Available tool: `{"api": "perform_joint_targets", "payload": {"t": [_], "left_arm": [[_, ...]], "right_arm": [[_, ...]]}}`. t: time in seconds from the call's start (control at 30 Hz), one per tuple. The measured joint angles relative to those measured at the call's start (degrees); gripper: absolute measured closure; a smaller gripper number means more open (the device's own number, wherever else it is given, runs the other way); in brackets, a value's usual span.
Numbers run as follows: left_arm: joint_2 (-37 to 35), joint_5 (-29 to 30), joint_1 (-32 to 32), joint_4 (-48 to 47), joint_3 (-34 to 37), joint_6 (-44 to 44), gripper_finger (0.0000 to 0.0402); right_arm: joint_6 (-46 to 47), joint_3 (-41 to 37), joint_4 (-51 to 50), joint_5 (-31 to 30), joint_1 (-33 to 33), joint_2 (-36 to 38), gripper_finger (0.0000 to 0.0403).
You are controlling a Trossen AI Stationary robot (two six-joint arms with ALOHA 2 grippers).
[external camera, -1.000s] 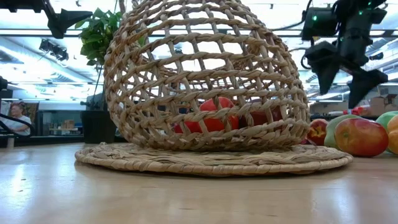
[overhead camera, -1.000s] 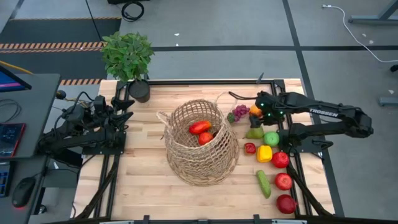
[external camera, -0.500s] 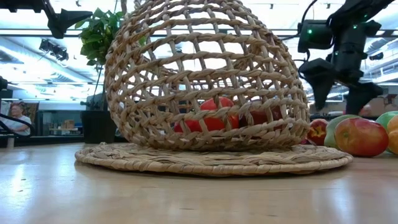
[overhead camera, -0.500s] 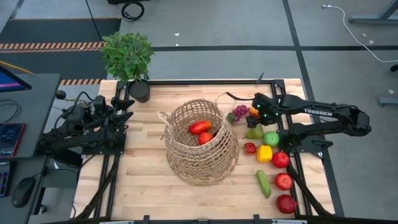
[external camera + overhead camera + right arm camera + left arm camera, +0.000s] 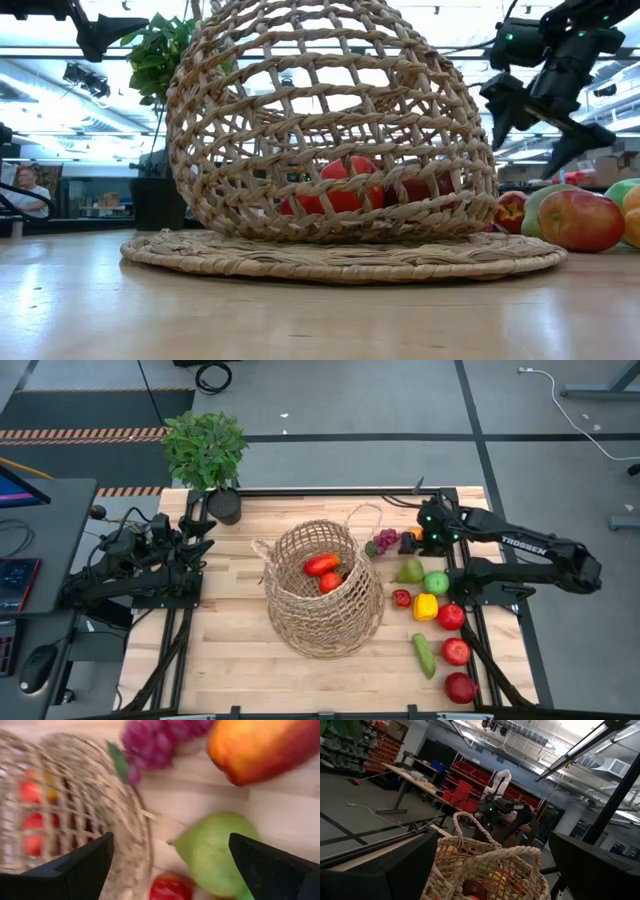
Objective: Build produce basket
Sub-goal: Put the green pear into the brown basket
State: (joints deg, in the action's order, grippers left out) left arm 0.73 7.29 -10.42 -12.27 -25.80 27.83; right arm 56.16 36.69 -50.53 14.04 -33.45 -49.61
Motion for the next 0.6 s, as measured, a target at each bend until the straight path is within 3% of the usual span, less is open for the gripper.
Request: {"api": "perform_joint_targets", "payload": {"t": [0.6], "left_arm": [[0.0,0.0,0.0,0.0,0.0,0.0,0.0012]], "right_arm": [[-5.2,-5.9,6.0,4.8,3.9,-6.2,0.0005]]}}
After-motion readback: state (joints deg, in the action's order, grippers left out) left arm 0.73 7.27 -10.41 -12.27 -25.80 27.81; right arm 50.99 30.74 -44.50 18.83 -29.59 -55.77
